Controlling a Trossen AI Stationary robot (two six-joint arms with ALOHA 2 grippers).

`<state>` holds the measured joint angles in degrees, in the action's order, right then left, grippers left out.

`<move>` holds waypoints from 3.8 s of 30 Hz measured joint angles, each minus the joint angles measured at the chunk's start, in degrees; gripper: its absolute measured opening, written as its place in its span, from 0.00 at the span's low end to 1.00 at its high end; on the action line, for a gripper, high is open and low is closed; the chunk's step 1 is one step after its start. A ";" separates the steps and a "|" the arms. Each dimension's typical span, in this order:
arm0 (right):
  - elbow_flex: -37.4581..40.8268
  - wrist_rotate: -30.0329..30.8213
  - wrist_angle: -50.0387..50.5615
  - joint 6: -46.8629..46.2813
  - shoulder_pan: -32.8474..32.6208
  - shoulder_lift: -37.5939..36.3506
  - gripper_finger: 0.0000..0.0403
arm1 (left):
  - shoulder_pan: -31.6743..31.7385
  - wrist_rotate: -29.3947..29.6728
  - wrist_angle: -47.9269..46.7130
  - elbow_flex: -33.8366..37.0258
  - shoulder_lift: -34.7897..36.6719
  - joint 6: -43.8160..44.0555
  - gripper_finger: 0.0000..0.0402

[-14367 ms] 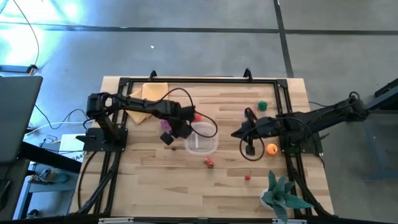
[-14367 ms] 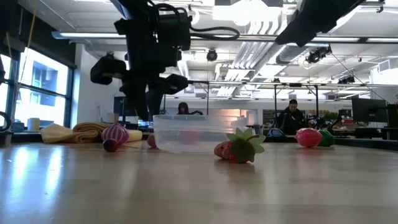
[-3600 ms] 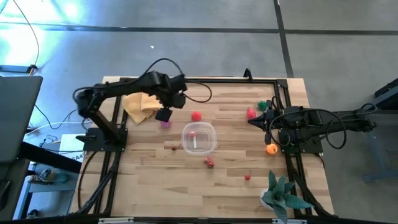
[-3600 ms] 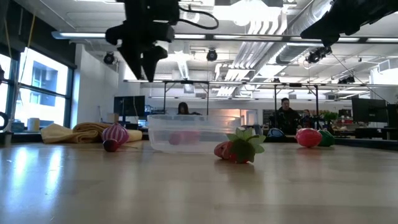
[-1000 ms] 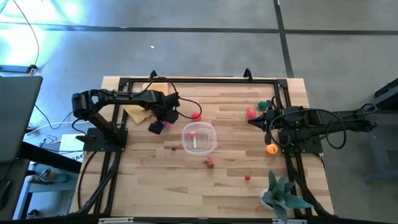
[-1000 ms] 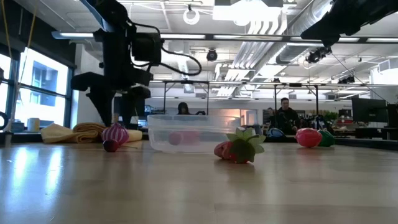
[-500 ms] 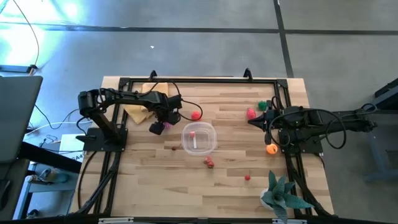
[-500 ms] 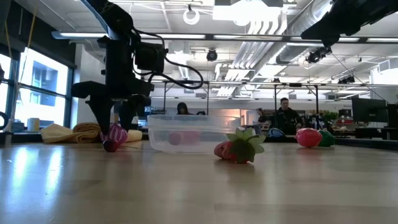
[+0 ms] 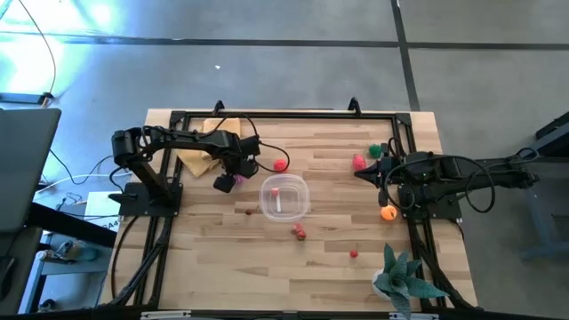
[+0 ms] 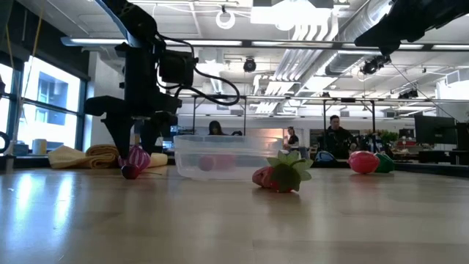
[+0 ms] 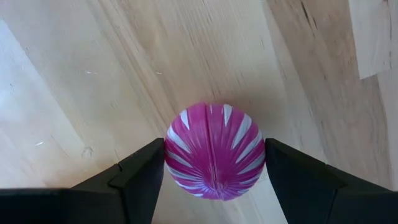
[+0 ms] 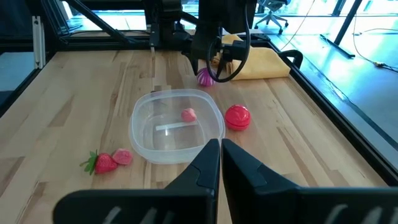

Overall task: Pick and placing Produce into tupperware
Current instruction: Put the onion into the transparent bin

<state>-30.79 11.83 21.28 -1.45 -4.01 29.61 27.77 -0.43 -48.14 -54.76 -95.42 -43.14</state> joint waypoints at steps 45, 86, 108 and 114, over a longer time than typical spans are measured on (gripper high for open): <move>0.00 -0.01 0.13 0.00 -0.02 -0.01 0.02 | -0.02 1.25 -2.32 -1.58 -5.29 1.38 0.63; 0.00 0.00 0.11 0.00 -0.01 -0.02 0.02 | -6.37 -11.37 -11.87 -26.47 -5.18 2.59 0.65; 0.00 0.00 0.32 0.00 0.00 -0.02 0.02 | -18.34 -2.58 1.64 -33.03 -15.07 -5.30 0.65; 0.00 -0.02 0.33 0.00 -0.01 0.00 0.02 | -18.39 -1.54 4.74 -33.04 -19.35 -6.58 0.65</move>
<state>-30.79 11.81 21.61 -1.45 -4.02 29.61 9.38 -1.96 -43.40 -87.81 -114.77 -49.71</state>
